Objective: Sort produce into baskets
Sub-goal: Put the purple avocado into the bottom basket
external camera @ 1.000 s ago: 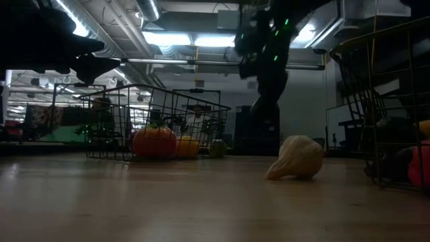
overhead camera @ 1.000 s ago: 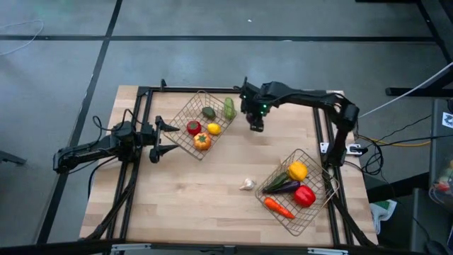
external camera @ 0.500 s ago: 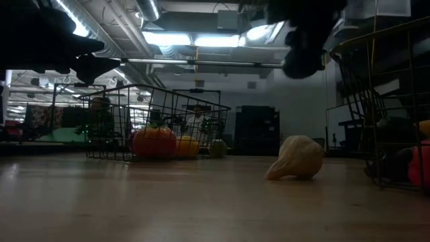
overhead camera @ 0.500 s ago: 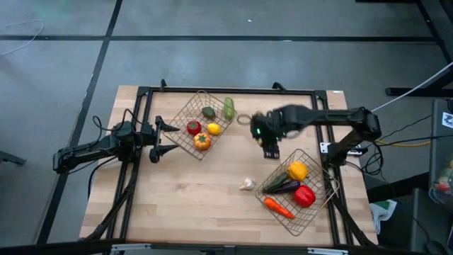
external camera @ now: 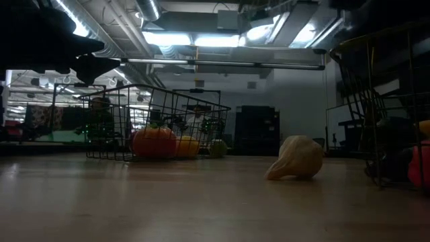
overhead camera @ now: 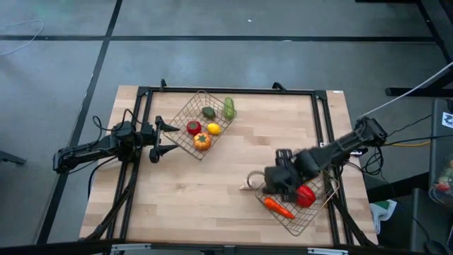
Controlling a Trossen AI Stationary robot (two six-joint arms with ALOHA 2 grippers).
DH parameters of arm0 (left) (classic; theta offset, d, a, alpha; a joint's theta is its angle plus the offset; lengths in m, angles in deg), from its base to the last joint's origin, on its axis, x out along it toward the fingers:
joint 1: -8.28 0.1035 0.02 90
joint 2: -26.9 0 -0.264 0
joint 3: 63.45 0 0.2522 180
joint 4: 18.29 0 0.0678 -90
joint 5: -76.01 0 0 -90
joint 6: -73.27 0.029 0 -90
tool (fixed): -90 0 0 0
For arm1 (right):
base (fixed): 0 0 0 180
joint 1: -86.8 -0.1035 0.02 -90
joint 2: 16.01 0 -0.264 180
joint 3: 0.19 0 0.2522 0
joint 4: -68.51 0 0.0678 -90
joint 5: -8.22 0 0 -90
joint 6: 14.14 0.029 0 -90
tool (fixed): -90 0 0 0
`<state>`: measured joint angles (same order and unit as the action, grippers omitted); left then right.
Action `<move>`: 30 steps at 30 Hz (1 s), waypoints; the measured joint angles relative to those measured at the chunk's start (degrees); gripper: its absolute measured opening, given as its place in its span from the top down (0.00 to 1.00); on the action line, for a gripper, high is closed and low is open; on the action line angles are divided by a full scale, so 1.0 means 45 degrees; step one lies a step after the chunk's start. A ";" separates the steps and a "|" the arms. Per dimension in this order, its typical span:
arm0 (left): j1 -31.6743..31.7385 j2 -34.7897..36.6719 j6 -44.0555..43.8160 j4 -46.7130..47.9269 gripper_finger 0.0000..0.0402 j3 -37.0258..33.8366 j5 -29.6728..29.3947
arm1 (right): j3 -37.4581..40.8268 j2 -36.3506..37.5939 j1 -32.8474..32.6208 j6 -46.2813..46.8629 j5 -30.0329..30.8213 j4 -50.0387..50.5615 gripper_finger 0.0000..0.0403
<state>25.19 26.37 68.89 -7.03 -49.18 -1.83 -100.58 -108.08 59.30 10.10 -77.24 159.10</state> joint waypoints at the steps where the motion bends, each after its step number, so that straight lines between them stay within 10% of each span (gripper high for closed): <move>1: 0.0003 0.0004 0.0000 0.0000 0.16 0.0000 0.0000 | 0.0107 0.0000 -0.0316 0.0369 0.0115 -0.0137 0.25; 30: 0.0002 0.0002 -0.0029 0.0000 0.16 0.0000 0.0000 | 0.5160 -0.0005 -0.2721 0.1651 -0.1765 -0.5248 0.25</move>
<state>25.20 26.38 68.76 -7.03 -49.18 -1.83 -77.36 -108.10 47.06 17.53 -85.18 135.48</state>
